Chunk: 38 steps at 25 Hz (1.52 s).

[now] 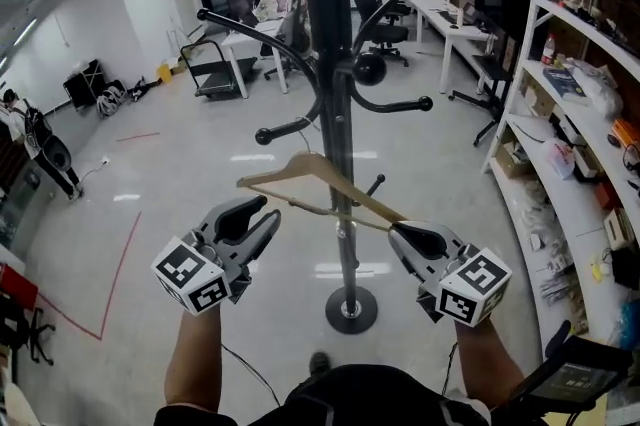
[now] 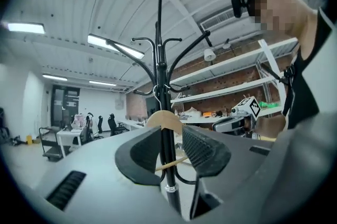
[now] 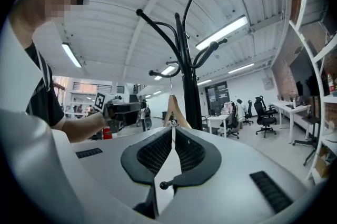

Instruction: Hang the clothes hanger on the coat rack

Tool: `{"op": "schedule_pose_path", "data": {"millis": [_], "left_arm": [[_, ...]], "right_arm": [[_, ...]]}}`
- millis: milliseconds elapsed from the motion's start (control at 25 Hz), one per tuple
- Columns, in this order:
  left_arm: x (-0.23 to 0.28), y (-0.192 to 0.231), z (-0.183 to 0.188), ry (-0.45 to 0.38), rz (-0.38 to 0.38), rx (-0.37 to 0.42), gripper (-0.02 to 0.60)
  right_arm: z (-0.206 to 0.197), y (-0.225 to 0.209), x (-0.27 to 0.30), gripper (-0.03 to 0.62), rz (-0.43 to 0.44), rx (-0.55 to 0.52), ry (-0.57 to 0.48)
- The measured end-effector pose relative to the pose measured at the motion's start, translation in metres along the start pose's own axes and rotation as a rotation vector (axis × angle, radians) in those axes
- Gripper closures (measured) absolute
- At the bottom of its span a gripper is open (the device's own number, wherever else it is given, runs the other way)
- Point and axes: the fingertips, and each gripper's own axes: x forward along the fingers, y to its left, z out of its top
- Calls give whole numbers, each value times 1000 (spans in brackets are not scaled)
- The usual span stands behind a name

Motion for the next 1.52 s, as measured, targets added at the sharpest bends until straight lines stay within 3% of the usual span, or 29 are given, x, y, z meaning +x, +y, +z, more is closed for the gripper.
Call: {"op": "schedule_pose_path", "data": {"millis": [120,200,480,640,840,1120,1280,1400,1520], "left_arm": [[-10,-29,-5,-75,45,-92,580],[-16,-47,-12,-88,71,-129,581],[-37,-91,-38,-15,173,-213,583],[-51,-106,-40,-17,157,-296,583],[-78,-133,-44,-3,165,-256,583],[-143,-192,-69,17,79,-264,583],[-182,-235,-80,56,0,-173,583],[-201,-262,-81,59,-26,-196,584],[-221,-284,-76,69,-38,-218,584]], "right_arm": [[0,8,-3,586,51,-12,-4],[-2,15,-5,586,76,-20,-5],[-14,28,-15,586,137,9,-9],[-16,40,-20,586,128,29,-12],[-12,72,-29,586,105,18,-11],[-23,154,-57,586,63,-8,-2],[-37,194,-77,586,3,21,1],[-52,218,-95,586,-29,74,18],[-47,251,-111,586,-16,56,33]]}}
